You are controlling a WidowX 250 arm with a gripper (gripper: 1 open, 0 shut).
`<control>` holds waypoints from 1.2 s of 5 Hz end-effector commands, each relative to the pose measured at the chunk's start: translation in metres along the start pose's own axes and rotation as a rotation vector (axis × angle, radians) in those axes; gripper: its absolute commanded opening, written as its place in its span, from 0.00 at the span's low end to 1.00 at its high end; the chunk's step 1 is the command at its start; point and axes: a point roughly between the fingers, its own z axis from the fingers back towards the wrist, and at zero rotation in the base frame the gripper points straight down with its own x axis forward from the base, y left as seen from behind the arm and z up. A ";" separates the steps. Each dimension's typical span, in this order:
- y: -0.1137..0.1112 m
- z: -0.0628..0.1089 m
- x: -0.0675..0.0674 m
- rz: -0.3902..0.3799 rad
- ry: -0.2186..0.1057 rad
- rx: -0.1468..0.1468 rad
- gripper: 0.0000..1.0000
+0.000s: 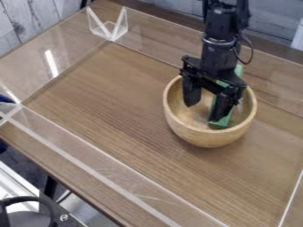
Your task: Remove the green block from inside the brown bowl and put it on the table
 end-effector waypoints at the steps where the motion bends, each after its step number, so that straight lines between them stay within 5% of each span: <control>1: 0.004 0.018 0.010 0.001 -0.068 0.003 1.00; 4: 0.007 0.021 0.010 -0.003 -0.080 -0.005 1.00; 5: 0.007 0.018 0.012 0.000 -0.080 -0.003 0.00; 6: 0.007 0.018 0.012 0.002 -0.080 -0.003 0.00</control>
